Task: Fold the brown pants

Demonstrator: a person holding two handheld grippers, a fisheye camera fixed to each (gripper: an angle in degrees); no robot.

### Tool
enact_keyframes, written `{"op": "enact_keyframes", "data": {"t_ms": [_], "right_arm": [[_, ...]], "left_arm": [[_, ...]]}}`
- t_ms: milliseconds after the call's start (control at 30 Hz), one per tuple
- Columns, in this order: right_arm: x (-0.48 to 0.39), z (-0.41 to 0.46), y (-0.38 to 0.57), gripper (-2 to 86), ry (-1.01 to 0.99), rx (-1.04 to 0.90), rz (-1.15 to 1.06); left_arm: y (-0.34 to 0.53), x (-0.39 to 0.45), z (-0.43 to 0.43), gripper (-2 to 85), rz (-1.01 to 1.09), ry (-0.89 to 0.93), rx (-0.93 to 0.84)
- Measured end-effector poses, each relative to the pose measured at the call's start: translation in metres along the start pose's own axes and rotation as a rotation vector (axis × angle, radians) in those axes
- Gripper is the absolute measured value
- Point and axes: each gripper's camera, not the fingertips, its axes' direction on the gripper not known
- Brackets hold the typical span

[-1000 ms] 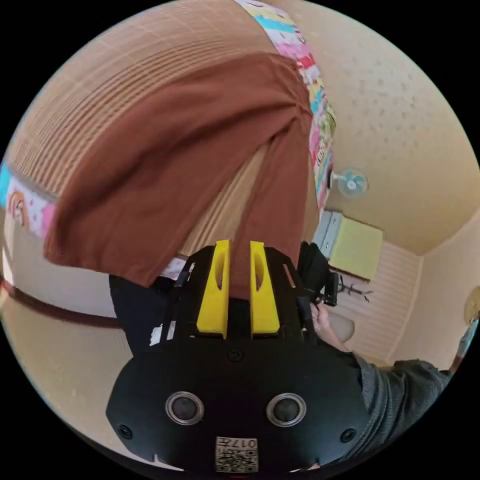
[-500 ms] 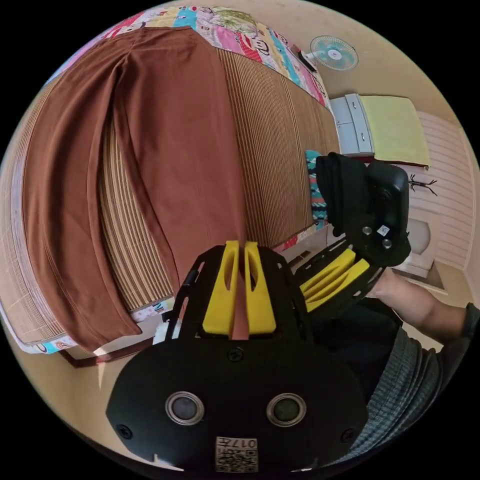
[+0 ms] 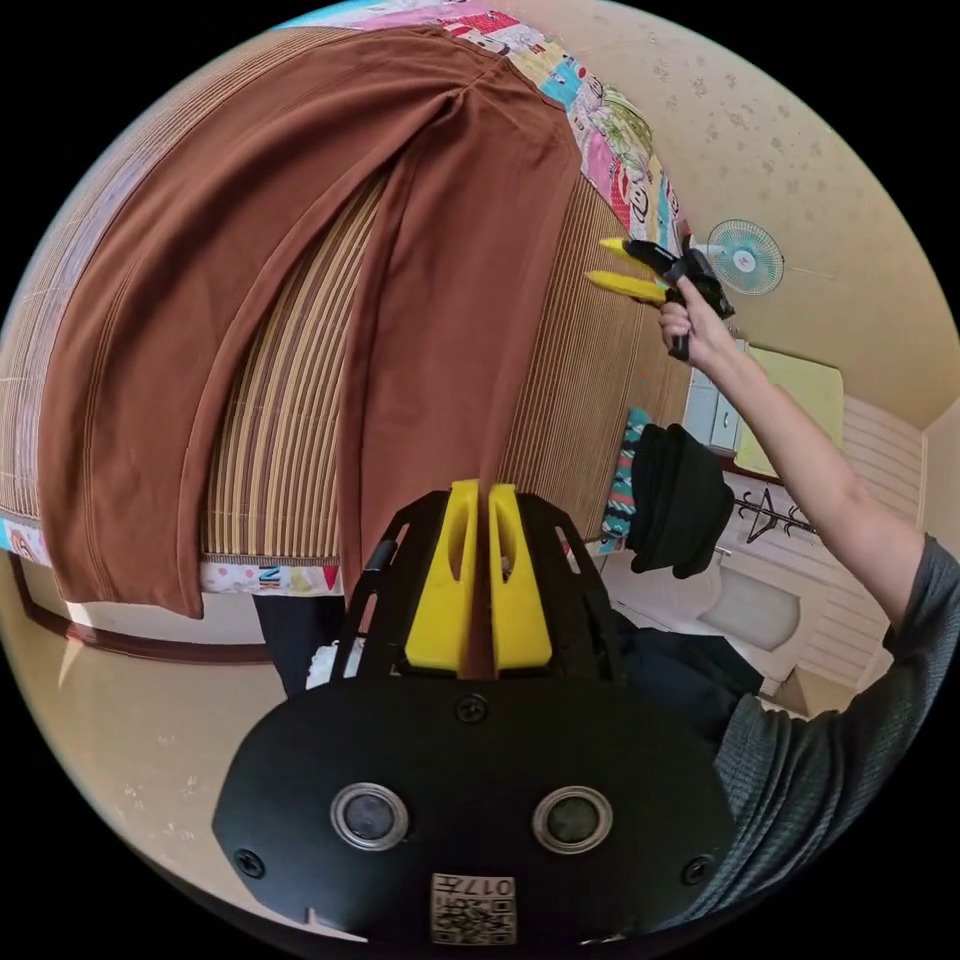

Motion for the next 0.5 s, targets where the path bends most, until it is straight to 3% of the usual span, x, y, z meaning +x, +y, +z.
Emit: {"op": "enact_keyframes", "data": {"t_ms": [167, 267, 367, 433, 500], "right_arm": [[-0.022, 0.011, -0.068, 15.8, 0.013, 0.195, 0.047], [-0.045, 0.032, -0.080, 5.5, 0.196, 0.228, 0.047], [-0.105, 0.052, -0.065, 3.3, 0.467, 0.312, -0.073], [-0.175, 0.090, -0.050, 2.7, 0.676, 0.331, -0.268], [-0.234, 0.123, -0.045, 2.6, 0.756, 0.321, -0.412]], "left_arm": [[0.023, -0.004, 0.002, -0.2, -0.014, 0.041, 0.039], [0.035, -0.012, 0.002, -0.1, -0.030, 0.069, 0.060], [0.049, -0.027, -0.008, -0.1, -0.045, 0.147, 0.093], [0.060, -0.040, -0.022, -0.1, -0.007, 0.191, 0.121], [0.076, -0.062, -0.042, -0.1, 0.009, 0.236, 0.153]]}}
